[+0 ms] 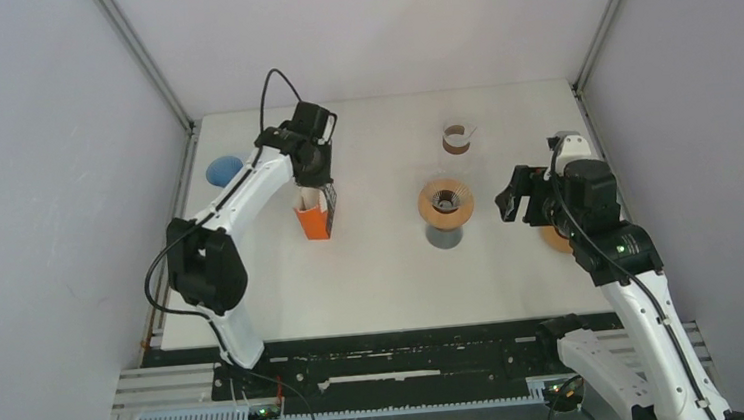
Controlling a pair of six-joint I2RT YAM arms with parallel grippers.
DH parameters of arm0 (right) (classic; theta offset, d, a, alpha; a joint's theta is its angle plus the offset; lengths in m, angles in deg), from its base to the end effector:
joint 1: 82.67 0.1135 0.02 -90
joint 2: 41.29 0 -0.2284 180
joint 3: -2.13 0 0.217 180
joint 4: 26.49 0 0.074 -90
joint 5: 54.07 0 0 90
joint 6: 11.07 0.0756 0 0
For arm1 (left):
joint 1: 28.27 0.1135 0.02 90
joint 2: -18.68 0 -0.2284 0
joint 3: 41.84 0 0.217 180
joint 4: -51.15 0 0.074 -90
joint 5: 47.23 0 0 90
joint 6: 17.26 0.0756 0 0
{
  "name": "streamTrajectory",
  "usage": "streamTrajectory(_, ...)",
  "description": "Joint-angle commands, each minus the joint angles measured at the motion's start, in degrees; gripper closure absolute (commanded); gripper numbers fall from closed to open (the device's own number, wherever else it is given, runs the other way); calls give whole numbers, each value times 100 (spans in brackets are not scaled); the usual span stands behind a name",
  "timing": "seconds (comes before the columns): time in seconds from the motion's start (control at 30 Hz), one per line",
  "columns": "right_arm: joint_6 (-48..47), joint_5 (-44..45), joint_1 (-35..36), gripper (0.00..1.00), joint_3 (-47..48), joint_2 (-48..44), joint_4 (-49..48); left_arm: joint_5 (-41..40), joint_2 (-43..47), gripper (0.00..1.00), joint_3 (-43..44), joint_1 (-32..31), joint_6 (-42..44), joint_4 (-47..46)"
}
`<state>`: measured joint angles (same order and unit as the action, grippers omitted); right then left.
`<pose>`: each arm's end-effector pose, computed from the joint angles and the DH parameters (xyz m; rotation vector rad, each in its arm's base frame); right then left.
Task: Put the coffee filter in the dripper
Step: Place the coffee filter holder at the center of the board, then pick up the coffee filter from the coffee filter holder.
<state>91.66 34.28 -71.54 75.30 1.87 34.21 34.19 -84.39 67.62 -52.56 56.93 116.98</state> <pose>0.1663 0.0349 0.3019 0.0122 2.1186 0.2792 0.3354 -0.1390 0.2320 0.1386 2.5871 -0.0601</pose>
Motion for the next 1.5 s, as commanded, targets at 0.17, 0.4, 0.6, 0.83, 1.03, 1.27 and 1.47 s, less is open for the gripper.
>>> streamTrajectory(0.17, 34, 86, -67, 14, -157, -73, -445, -404, -61, 100, 4, -306, 1174, 158)
streamTrajectory(0.4, 70, 50, -68, 14, -165, -96, -467, -190, 150, 90, -462, -305, 947, -91)
streamTrajectory(0.6, 96, 35, -68, 14, -184, -155, -491, 125, 314, 75, -656, -308, 722, -273)
streamTrajectory(0.83, 129, -95, -68, 14, -176, -214, -586, 155, 1083, 55, -607, -318, 470, -266)
streamTrajectory(1.03, 163, -177, -68, 14, -181, -126, -645, -495, 1381, 53, -648, -303, 236, -223)
streamTrajectory(1.27, 142, -162, -66, 14, -184, -8, -656, -1095, 1128, 63, -663, -306, 16, -180)
streamTrajectory(1.47, 133, -222, -67, 14, -176, 93, -728, -1127, 678, 74, -606, -311, -46, -239)
